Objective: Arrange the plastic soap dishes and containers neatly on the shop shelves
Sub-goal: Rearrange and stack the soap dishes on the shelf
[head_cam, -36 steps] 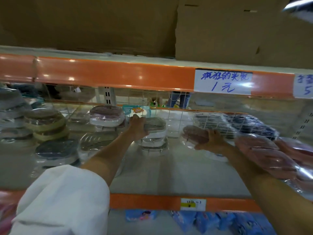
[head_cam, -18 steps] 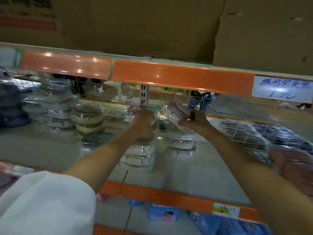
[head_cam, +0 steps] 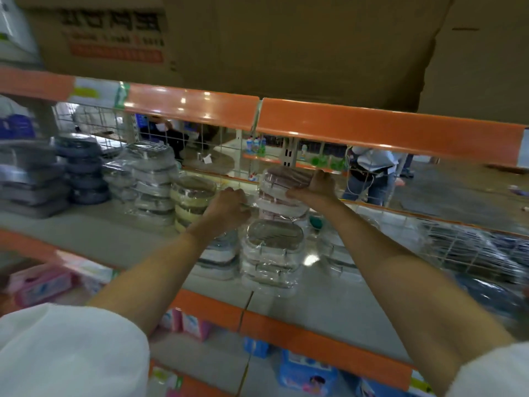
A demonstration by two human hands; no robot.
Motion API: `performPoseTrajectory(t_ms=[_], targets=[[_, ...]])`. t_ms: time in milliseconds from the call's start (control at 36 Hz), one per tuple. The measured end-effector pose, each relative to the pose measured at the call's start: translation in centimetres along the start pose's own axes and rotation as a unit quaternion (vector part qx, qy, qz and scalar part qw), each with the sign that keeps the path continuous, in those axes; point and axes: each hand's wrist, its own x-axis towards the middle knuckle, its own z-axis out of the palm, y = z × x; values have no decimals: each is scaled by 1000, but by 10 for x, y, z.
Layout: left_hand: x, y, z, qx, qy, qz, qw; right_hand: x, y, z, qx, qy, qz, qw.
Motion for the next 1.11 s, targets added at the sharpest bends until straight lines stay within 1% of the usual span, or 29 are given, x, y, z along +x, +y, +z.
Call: performPoseTrajectory(t_ms=[56, 167, 306, 361, 472, 528, 611, 639, 694, 722, 778, 806, 917, 1000, 1111], targets=[[1, 0, 5, -3, 5, 8, 1000, 1, -2, 2, 9, 1, -3, 1000], [1, 8, 11, -15, 19, 26, 999, 2, 2, 6, 14, -21, -27, 999], [0, 30, 13, -12, 9, 53, 998, -4, 2, -8, 5, -46, -60, 997], [0, 40, 12, -10, 9, 60, 998, -5, 6, -13, 15, -40, -66, 997], [-2, 66, 12, -21, 45, 88, 995, -12, 24, -22, 67, -8, -47, 997], [-5, 82, 14, -37, 43, 103, 993, -17, 37, -31, 74, -10, -37, 997], [-7, 106, 20, -63, 22, 114, 991, -16, 69, -46, 34, -18, -58, 998], [-8, 114, 22, -65, 20, 122, 990, -10, 85, -49, 37, -24, -63, 997], [-9, 129, 29, -46, 13, 136, 990, 0, 123, -53, -6, -38, -74, 997], [-10, 137, 33, -34, 6, 143, 989, -7, 131, -60, -32, -38, -71, 996], [-13, 154, 38, -20, -5, 155, 988, -38, 125, -81, -58, -37, -72, 995], [-16, 163, 40, -15, -8, 156, 988, -52, 125, -91, -73, -42, -57, 995], [-21, 196, 56, -4, -39, 164, 986, -73, 159, -118, -151, -43, -43, 987], [-26, 220, 69, -5, -62, 187, 980, -85, 187, -136, -176, -43, -45, 982], [-33, 252, 89, -21, -63, 208, 976, -105, 218, -172, -200, -50, -28, 978]])
